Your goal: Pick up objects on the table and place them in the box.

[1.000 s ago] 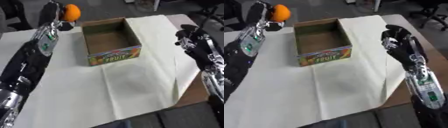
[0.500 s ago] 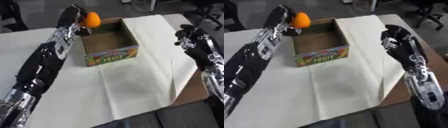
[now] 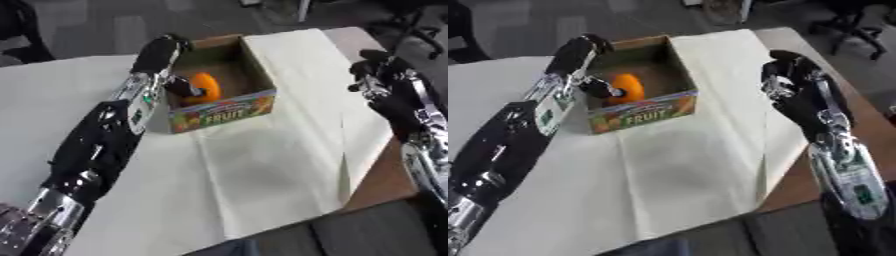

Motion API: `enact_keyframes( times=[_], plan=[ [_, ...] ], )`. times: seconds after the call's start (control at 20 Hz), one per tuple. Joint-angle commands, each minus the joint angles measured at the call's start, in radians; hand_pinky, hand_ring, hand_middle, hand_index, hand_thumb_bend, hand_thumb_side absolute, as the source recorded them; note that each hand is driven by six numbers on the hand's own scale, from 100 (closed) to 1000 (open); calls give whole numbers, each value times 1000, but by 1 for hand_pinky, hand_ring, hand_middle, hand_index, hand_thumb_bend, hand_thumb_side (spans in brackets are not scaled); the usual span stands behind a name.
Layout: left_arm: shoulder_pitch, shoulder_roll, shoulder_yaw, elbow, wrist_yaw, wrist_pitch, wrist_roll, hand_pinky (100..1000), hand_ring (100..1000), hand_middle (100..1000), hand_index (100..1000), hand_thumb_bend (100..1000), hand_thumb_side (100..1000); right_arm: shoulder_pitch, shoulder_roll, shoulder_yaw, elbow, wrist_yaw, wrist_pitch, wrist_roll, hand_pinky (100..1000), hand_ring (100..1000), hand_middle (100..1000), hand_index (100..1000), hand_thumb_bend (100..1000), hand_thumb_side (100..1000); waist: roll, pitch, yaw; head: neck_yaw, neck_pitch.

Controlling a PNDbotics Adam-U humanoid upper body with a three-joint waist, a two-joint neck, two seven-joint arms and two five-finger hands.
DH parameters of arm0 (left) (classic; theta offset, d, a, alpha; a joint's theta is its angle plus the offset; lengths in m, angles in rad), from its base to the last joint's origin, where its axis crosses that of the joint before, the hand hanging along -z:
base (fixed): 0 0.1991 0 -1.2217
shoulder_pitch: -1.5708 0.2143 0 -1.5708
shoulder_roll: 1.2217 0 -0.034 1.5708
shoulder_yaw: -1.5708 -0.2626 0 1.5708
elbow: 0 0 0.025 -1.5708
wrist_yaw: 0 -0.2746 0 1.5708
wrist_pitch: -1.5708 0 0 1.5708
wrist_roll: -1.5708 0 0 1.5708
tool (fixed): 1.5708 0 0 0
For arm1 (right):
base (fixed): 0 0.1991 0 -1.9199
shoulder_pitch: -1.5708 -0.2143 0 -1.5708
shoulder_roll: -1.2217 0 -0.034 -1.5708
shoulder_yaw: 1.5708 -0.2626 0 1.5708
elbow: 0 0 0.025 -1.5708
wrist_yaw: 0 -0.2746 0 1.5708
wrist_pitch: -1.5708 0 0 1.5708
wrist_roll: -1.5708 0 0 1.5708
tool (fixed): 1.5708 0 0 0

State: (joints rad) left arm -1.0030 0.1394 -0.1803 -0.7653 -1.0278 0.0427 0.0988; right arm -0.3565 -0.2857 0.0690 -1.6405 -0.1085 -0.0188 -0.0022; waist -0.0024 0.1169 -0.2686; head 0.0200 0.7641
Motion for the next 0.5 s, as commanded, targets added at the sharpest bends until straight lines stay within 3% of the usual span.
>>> enact_keyframes(
  times=[0.05,0.25,0.5],
  plan=[
    [-19,7,5,-23,11,-13,15,737,806,755,829,1000,479,-16,-9,-4,-10,-3,-2,3,628,775,645,805,141,317,-7,-12,1,2,6],
    [-18,23,13,-50,62,-8,33,722,789,735,820,1000,445,-16,-10,-5,-10,-2,-2,2,628,775,645,805,140,318,-8,-13,9,-2,6],
    [-21,68,27,-120,219,20,41,693,766,677,788,954,385,-11,-12,-9,-8,0,-3,-1,628,775,645,804,139,318,-9,-17,32,-12,6]
  ],
)
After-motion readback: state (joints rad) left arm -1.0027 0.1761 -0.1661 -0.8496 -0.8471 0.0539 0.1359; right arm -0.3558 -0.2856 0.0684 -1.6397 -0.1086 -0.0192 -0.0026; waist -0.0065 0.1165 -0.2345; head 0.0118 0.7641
